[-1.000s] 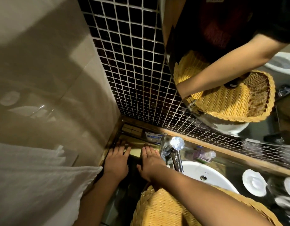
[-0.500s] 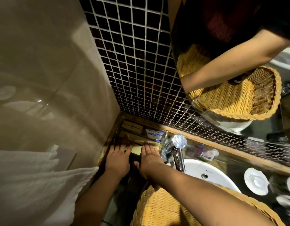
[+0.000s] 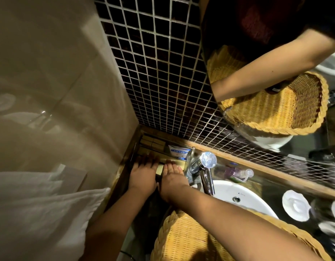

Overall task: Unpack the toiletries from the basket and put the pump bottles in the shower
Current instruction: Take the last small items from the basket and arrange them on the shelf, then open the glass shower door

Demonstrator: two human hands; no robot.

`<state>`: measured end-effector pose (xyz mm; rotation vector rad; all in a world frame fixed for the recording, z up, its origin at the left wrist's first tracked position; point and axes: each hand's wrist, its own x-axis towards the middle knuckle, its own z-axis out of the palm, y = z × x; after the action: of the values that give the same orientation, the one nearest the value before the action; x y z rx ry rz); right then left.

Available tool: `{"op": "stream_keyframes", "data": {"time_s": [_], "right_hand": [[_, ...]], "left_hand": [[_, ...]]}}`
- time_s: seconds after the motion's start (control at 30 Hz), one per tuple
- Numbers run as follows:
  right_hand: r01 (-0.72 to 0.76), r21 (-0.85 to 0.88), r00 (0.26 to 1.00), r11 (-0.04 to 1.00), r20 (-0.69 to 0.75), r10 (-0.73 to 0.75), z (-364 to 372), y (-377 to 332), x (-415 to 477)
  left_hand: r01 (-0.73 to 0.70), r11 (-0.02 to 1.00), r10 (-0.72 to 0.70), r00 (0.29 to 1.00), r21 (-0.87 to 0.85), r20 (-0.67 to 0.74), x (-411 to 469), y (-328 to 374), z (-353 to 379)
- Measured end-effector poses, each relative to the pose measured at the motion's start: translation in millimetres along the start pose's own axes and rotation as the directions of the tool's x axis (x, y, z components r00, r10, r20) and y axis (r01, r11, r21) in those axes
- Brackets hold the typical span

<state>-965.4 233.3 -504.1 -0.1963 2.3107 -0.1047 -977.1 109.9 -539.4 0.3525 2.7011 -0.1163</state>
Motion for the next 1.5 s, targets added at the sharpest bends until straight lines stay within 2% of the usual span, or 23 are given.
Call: {"op": "stream_keyframes", "data": {"time_s": [0.2,0.37,0.57,0.73,0.83,1.03,1.2,1.27,1.4,1.5], "right_hand": [[0.033,0.005,0.999,0.999,0.007,-0.033,1.2,5.7,-1.2],[0.047,-0.028,0.998,0.998,0.044,-0.046,-1.1,5.6,0.3],[0.068,-0.100,0.997,0.993,0.035,-0.064,-5.7,9.0,-1.7],[0.046,-0.045,0.997,0.998,-0.053,-0.049,-11.8,18.6,-13.5],[0.047,-0.043,0.991,0.998,-0.123,-0.052,-16.7,22.6,-26.4],[0.173,-0.157,0.935,0.972,-0.284,-0.212,-40.0,30.5,-72.3],[0.094,-0.243,0.910,0.965,-0.372,-0.183,-59.5,47.6,-130.7],[0.053,-0.256,0.899,0.965,-0.408,-0.157,-66.4,59.9,-156.5],[0.024,-0.166,0.866,0.986,-0.490,-0.103,-72.8,90.4,-205.6],[-0.017,-0.203,0.857,0.979,-0.507,-0.090,-79.8,111.0,-236.6]], "left_hand": [[0.029,0.997,-0.028,1.000,-0.074,0.008,1.3,-2.5,7.9],[0.010,0.998,-0.009,1.000,-0.069,0.014,-1.7,-5.9,11.7],[-0.026,0.999,0.023,0.996,0.034,0.091,-8.9,-2.5,0.7],[-0.034,0.988,0.003,0.980,0.149,0.201,-20.0,1.3,-26.6],[0.026,0.993,-0.044,0.986,0.112,0.159,-27.9,6.6,-41.4],[0.036,0.998,-0.041,0.993,0.055,0.111,-50.7,17.8,-69.1],[0.089,0.996,-0.088,0.995,-0.013,0.049,-75.0,42.4,-113.7],[0.073,0.997,-0.074,0.997,-0.039,-0.003,-85.8,58.6,-135.1],[0.000,1.000,-0.001,0.989,-0.008,-0.150,-109.8,93.5,-175.0],[-0.037,0.999,0.044,0.971,0.036,-0.236,-126.1,116.3,-203.0]]}}
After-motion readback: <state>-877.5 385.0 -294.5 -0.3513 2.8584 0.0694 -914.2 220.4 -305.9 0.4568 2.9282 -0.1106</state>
